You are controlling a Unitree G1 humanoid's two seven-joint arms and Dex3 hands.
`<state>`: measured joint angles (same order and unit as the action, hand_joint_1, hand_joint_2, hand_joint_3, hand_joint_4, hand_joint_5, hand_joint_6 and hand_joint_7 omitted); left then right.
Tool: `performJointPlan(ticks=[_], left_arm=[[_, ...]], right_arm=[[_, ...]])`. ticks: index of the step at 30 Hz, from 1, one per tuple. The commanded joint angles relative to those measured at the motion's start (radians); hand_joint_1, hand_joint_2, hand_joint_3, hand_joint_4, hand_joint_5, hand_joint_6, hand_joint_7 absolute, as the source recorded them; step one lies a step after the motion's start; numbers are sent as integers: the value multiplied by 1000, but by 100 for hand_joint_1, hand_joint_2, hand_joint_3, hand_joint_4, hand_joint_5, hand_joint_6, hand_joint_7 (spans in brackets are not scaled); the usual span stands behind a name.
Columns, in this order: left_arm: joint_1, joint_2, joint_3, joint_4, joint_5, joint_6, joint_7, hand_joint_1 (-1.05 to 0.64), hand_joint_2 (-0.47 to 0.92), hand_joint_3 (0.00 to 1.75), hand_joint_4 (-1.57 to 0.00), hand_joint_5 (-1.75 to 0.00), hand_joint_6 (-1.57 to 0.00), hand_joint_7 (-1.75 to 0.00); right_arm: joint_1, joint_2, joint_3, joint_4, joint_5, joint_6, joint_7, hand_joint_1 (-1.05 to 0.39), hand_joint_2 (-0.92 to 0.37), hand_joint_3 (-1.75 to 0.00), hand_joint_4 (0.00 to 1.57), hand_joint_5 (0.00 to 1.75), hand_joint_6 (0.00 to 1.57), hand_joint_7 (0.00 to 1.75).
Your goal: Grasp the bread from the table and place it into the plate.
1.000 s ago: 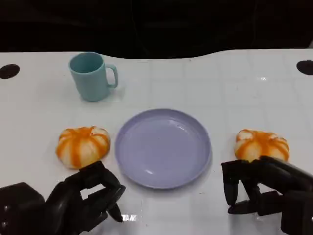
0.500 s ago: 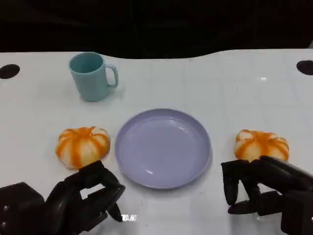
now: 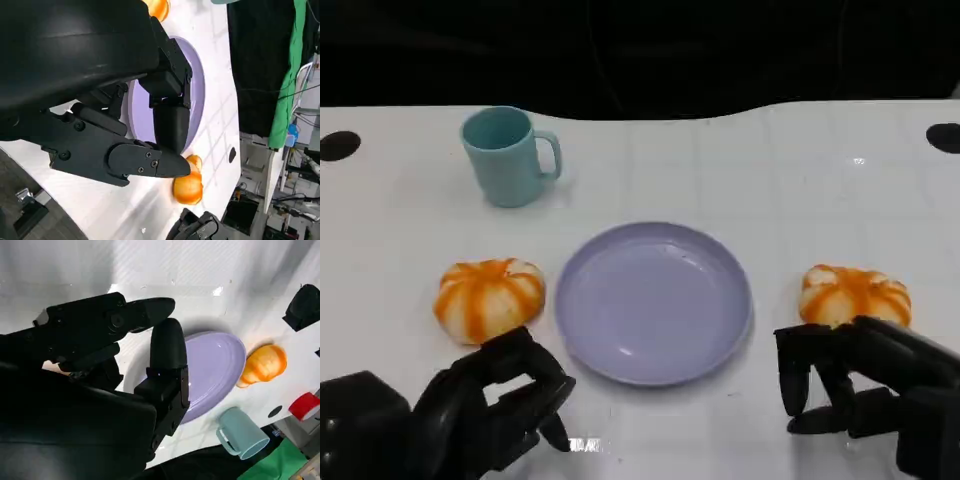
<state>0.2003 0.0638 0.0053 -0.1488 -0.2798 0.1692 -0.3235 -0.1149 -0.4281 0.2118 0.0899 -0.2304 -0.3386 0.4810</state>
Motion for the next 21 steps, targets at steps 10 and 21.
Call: performJointPlan(ticks=[10,21], left_arm=[[-13,11,6,11,8,-12,3,-56,92,28,-73,-175,-68,-151],[-12,10,6,6,7,-1,7,-57,92,27,-73,-175,-69,-148]], right_arm=[[-11,-13,-79,-10,-9,-108,-135,-36,-92,-5,54,111,63,36],[-24,-52,-123,-47,-94,-112,-197,-41,-92,0,33,44,52,1]])
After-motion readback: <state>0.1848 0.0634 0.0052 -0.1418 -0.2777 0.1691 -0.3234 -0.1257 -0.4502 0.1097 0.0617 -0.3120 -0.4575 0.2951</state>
